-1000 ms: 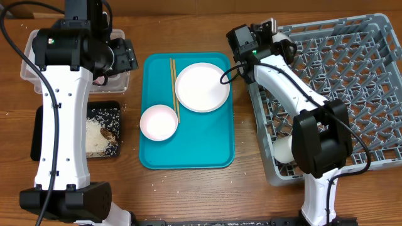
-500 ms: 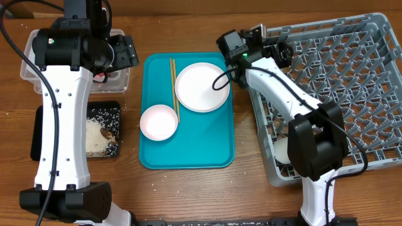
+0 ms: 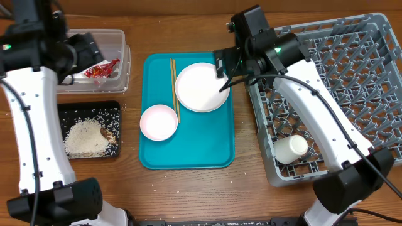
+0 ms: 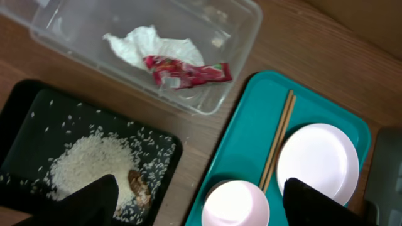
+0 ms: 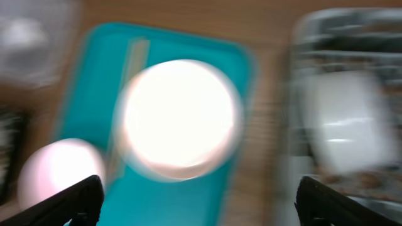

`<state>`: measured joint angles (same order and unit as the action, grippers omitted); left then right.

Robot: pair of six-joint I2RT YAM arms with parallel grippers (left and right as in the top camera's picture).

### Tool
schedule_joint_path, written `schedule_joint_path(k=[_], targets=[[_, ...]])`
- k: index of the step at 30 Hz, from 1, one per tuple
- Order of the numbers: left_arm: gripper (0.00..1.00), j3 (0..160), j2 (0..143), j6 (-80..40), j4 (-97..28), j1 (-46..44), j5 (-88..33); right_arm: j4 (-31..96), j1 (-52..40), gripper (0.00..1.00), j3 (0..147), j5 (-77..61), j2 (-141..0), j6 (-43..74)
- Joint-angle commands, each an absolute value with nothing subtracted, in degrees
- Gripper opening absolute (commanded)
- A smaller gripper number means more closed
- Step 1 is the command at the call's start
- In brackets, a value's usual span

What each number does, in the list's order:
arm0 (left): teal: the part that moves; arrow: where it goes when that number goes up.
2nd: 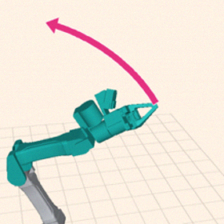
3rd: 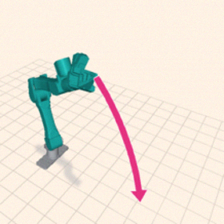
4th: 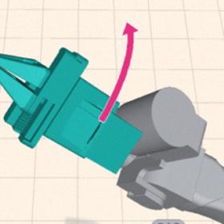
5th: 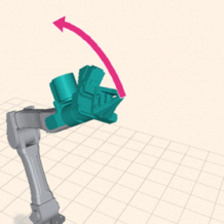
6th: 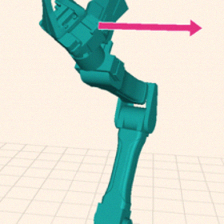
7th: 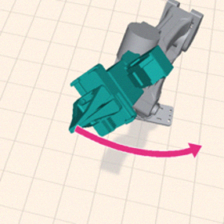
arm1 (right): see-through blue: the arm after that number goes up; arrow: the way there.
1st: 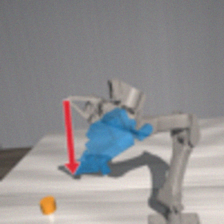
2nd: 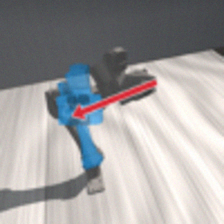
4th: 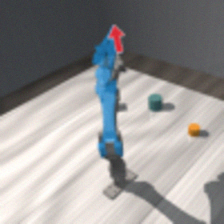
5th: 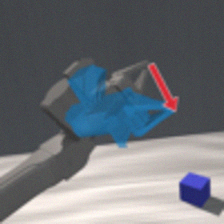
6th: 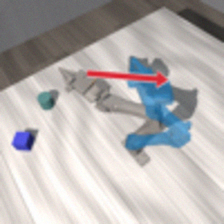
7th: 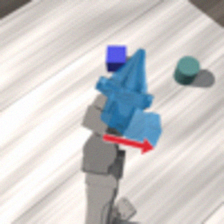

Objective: Sort waste into correct bins and load items into the dishwasher
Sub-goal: 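Reach the right gripper to the pink bowl on the teal tray, then lift the pink bowl and place it in the dish rack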

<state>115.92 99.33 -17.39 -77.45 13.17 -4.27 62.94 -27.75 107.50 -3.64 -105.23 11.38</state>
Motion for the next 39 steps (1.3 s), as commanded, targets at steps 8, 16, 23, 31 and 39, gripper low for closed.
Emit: schedule_joint_path(k=[8, 16, 23, 31, 39], targets=[[0.95, 117.27, 99.26, -16.69, -78.24, 15.68, -5.39, 46.85, -42.52, 0.71, 85.78, -7.99, -106.52, 35.27], [1.0, 117.25, 99.29, -16.71, -78.19, 15.68, -5.39, 28.88, -49.01, 0.61, 74.35, -1.78, -107.42, 40.93], [1.0, 117.25, 99.29, -16.71, -78.19, 15.68, -5.39, 22.26, -49.01, 0.53, 74.37, -0.97, -112.64, 42.04], [1.0, 117.25, 99.29, -16.71, -78.15, 15.68, -5.39, 21.69, -48.99, 0.32, 74.65, -0.08, -114.74, 42.02], [1.0, 117.25, 99.29, -16.71, -78.17, 15.68, -5.39, 24.05, -48.86, 0.05, 75.48, -1.17, -115.63, 41.98]])
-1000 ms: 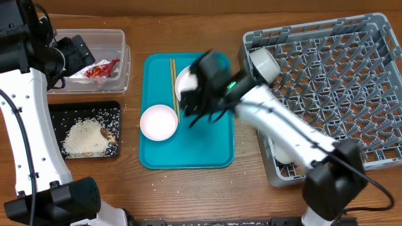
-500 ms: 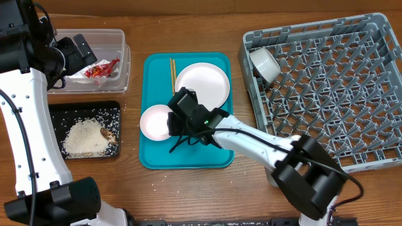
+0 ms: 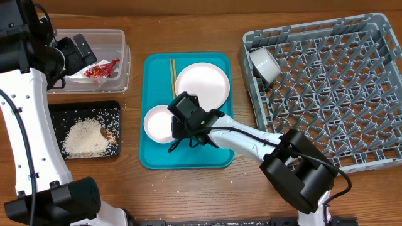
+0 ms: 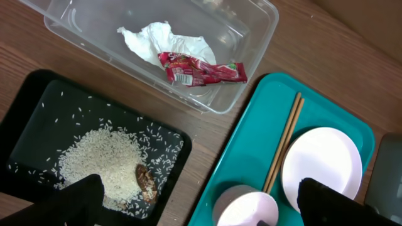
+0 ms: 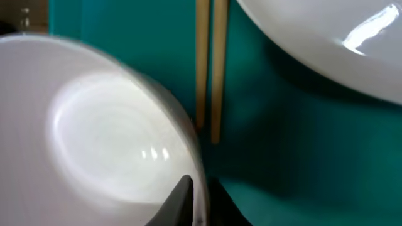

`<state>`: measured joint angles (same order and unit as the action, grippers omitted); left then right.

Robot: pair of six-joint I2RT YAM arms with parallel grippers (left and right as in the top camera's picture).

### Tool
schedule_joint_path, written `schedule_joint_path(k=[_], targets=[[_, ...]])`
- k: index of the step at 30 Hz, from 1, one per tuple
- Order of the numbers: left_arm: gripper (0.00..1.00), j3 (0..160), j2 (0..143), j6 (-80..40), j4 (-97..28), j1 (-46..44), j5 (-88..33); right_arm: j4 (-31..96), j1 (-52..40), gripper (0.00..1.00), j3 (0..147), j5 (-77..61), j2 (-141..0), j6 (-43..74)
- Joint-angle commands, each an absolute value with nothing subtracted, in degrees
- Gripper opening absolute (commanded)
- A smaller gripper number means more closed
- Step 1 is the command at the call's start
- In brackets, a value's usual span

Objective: Sort waste into correct bins and load items into the dishwasher
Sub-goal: 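Lift the pink bowl and place it in the dish rack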

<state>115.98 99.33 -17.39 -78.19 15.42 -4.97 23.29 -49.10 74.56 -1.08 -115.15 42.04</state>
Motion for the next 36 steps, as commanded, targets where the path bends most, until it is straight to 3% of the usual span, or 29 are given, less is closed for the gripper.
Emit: schedule_joint_path(k=[1, 10, 17, 20, 23, 31, 36], targets=[[1.0, 117.25, 99.29, -16.71, -78.17, 15.68, -5.39, 25.23, -48.71, 0.04, 75.94, -1.15, -115.42, 41.98], [1.0, 117.25, 99.29, -16.71, -78.17, 15.68, -5.39, 41.36, -46.59, 0.04, 85.03, 3.53, -104.38, 37.23], [1.0, 117.25, 99.29, -16.71, -78.17, 15.68, -5.39, 62.43, -40.14, 0.04, 89.76, 40.86, -90.28, 38.26], [1.0, 117.25, 99.29, -16.71, -78.17, 15.68, -5.39, 69.73, -36.03, 0.04, 89.6, 60.8, -89.67, 40.6], [1.0, 117.25, 99.29, -16.71, -78.17, 15.68, -5.39, 70.32, -30.26, 0.04, 87.57, 70.59, -91.07, 37.23], [1.0, 117.25, 99.29, -16.71, -78.17, 15.68, -5.39, 66.13, -23.66, 0.04, 86.26, 75.0, -101.27, 18.7], [1.0, 117.25, 99.29, -16.71, -78.17, 15.68, -5.39, 69.38, -25.06, 0.04, 86.17, 76.75, -105.78, 18.28]])
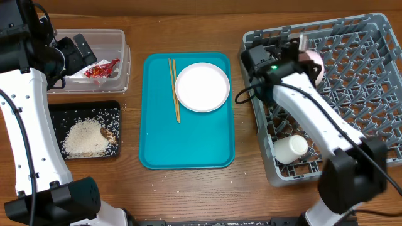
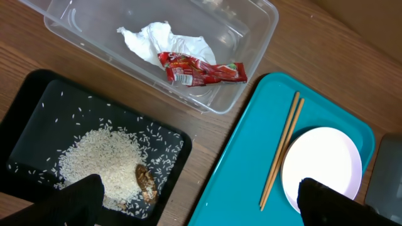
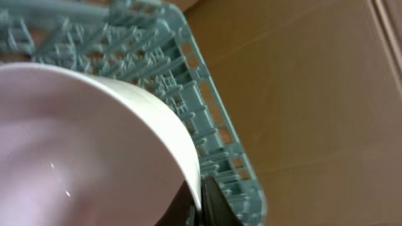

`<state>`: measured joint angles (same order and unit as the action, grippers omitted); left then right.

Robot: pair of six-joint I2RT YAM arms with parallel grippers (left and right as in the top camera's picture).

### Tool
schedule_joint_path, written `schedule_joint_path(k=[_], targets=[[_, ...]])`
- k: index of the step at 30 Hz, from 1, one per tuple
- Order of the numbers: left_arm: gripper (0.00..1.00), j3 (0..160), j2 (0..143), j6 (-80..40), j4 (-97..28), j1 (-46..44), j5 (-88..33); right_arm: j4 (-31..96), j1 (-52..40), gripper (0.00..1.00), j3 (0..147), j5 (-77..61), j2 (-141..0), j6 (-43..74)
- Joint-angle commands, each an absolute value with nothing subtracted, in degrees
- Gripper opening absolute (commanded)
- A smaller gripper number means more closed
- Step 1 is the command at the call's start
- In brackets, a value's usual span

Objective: Sort waste into correct bins and load items into the dishwasher
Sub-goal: 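Lift the pink bowl and place it in the dish rack, then reach the right gripper to the white plate and grasp its rim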

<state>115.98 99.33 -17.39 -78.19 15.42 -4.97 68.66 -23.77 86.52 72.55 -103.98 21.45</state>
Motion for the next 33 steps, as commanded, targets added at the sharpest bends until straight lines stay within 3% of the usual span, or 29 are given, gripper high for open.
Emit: schedule_joint_path(k=[1, 16, 33], targets=[[1.0, 117.25, 99.29, -16.71, -78.17, 15.68, -5.39, 69.32, -25.45, 0.04, 85.97, 76.36, -106.17, 18.41], [1.0, 117.25, 99.29, -16.71, -78.17, 15.68, -5.39, 74.3, -26.13, 0.04, 77.93, 69.3, -106.8, 24.71], [1.0, 117.25, 99.29, -16.71, -78.17, 15.68, -5.39, 76.66, -33.74, 0.05, 77.28, 58.89, -106.8, 25.96]])
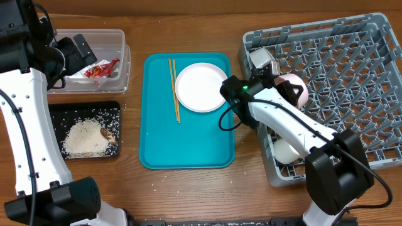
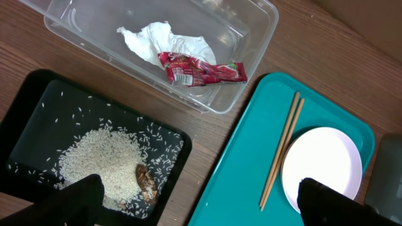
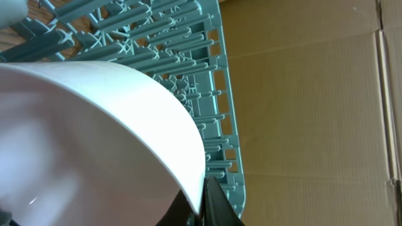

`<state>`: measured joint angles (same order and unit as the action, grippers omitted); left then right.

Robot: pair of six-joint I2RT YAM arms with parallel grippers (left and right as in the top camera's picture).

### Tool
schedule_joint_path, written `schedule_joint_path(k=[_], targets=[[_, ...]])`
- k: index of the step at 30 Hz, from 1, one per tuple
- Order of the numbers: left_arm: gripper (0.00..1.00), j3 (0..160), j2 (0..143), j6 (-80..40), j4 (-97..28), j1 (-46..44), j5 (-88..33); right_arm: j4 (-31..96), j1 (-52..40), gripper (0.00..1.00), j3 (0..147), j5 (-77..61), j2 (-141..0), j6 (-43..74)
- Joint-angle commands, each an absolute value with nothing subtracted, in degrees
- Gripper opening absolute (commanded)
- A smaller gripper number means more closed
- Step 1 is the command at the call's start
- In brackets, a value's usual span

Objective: Sort waste into correct bins and load items into the dishwasher
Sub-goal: 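Reach the right gripper to the white plate and grasp its rim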

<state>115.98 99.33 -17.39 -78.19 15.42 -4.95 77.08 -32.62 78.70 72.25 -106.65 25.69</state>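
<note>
My right gripper (image 3: 204,206) is shut on the rim of a white bowl (image 3: 94,138). In the overhead view the bowl (image 1: 295,88) is tilted on edge at the left part of the grey dish rack (image 1: 352,75). A white plate (image 1: 201,86) and a pair of chopsticks (image 1: 174,88) lie on the teal tray (image 1: 188,144). My left gripper (image 2: 201,201) hangs open and empty high above the bins, its fingers (image 2: 85,194) spread wide. A red wrapper (image 2: 204,70) and crumpled tissue (image 2: 157,37) lie in the clear bin (image 2: 251,25).
A black tray (image 1: 85,129) with rice and a brown scrap sits at the left front. A white cup (image 1: 284,150) lies in the rack's near left corner. The rack's upright pegs surround the bowl. Bare wooden table runs along the front edge.
My right gripper has brought the bowl from the rack's far left corner to a spot nearer the front and lower among the pegs. The left arm has not moved.
My right gripper was open above the plate, with the bowl on the teal tray. Then it was down at the bowl, closed on its rim. Later the bowl was off the tray and over the rack's far left corner; now it is lower, at the rack's left side.
</note>
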Motion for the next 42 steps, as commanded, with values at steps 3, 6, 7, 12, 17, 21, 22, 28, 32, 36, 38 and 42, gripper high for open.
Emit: schedule_joint_path(k=[3, 6, 7, 12, 17, 21, 22, 28, 32, 36, 38, 42], targets=[[1.0, 117.25, 99.29, -16.71, -78.17, 15.68, -5.39, 77.1, -33.69, 0.35, 77.28, 56.34, -106.8, 25.96], [1.0, 117.25, 99.29, -16.71, -78.17, 15.68, -5.39, 78.06, -34.04, 0.46, 77.34, 53.8, -106.8, 25.98], [1.0, 117.25, 99.29, -16.71, -78.17, 15.68, -5.39, 78.5, -34.17, 0.49, 77.34, 52.8, -106.8, 25.98], [1.0, 117.25, 99.29, -16.71, -78.17, 15.68, -5.39, 79.5, -34.7, 0.62, 78.06, 47.57, -106.78, 26.0], [1.0, 117.25, 99.29, -16.71, -78.17, 15.68, -5.39, 82.52, -34.76, 0.84, 81.67, 46.19, -106.74, 28.84], [1.0, 117.25, 99.29, -16.71, -78.17, 15.68, -5.39, 87.72, -34.76, 0.99, 88.2, 45.74, -106.74, 30.28], [1.0, 117.25, 99.29, -16.71, -78.17, 15.68, -5.39, 88.73, -34.76, 1.0, 89.86, 45.28, -106.74, 30.28], [1.0, 117.25, 99.29, -16.71, -78.17, 15.68, -5.39, 87.85, -34.76, 1.0, 102.54, 31.59, -106.74, 30.26], [1.0, 117.25, 99.29, -16.71, -78.17, 15.68, -5.39, 76.55, -34.76, 1.0, 104.51, 11.97, -106.74, 28.42], [1.0, 117.25, 99.29, -16.71, -78.17, 15.68, -5.39, 64.03, -35.16, 0.88, 100.22, 3.27, -106.76, 29.8], [1.0, 117.25, 99.29, -16.71, -78.17, 15.68, -5.39, 58.78, -35.31, 0.83, 96.47, 3.97, -106.76, 36.12], [1.0, 117.25, 99.29, -16.71, -78.17, 15.68, -5.41, 50.22, -35.29, 0.74, 87.81, 6.04, -106.76, 47.13]])
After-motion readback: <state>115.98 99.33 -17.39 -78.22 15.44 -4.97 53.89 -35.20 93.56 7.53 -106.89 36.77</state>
